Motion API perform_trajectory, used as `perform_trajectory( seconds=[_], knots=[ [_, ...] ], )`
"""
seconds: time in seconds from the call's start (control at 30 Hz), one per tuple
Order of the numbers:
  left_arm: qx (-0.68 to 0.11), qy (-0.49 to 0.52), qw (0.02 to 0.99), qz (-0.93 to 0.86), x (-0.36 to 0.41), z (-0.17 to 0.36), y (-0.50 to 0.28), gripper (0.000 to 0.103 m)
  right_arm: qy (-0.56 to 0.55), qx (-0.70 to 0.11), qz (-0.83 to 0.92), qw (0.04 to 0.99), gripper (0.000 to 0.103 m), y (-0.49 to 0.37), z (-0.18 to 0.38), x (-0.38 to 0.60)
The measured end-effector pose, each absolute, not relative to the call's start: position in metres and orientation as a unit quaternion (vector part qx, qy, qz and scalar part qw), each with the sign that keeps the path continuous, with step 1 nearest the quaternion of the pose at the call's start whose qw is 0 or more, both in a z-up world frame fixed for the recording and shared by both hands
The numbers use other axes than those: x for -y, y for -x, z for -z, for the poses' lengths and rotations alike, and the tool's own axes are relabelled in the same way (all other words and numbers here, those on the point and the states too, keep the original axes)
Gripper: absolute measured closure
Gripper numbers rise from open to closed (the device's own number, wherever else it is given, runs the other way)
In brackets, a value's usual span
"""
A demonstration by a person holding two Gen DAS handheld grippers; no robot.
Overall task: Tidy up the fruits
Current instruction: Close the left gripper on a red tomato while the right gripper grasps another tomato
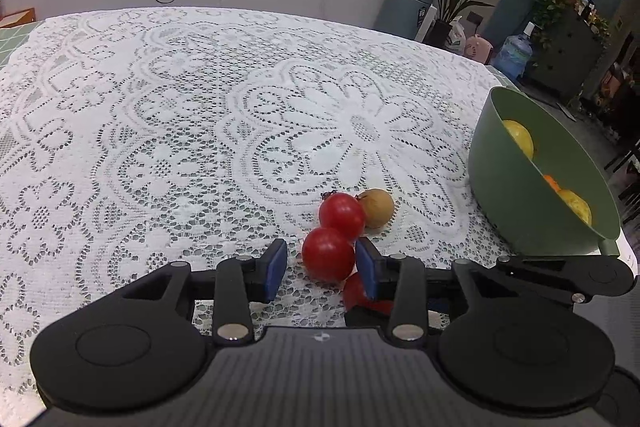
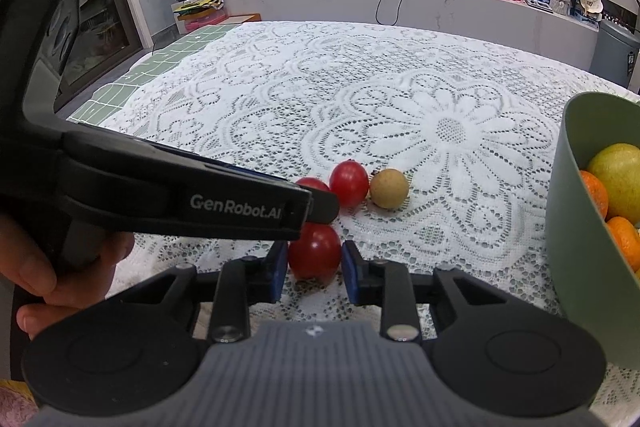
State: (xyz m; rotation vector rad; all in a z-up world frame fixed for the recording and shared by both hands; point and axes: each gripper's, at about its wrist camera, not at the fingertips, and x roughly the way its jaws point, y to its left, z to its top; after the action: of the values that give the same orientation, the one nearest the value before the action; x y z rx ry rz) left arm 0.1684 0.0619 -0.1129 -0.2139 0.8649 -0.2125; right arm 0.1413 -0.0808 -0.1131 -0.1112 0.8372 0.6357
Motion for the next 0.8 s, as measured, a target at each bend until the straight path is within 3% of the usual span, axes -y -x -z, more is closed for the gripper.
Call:
perform_trajectory(
  seconds=[0.13, 0.8],
  knots=[
    [-0.415, 0.102, 0.897, 0.116, -0.061, 0.111, -0.167, 0.071, 0.056, -0.398, -0.303, 0.864, 0.078, -0.141, 0.113, 0.081],
    [-0.434, 0.107, 0.888, 0.108, -0.065, 0.114, -0.169, 0.070, 0.041, -0.404, -0.249, 0.879, 0.077, -0.148, 0.112, 0.096]
  ],
)
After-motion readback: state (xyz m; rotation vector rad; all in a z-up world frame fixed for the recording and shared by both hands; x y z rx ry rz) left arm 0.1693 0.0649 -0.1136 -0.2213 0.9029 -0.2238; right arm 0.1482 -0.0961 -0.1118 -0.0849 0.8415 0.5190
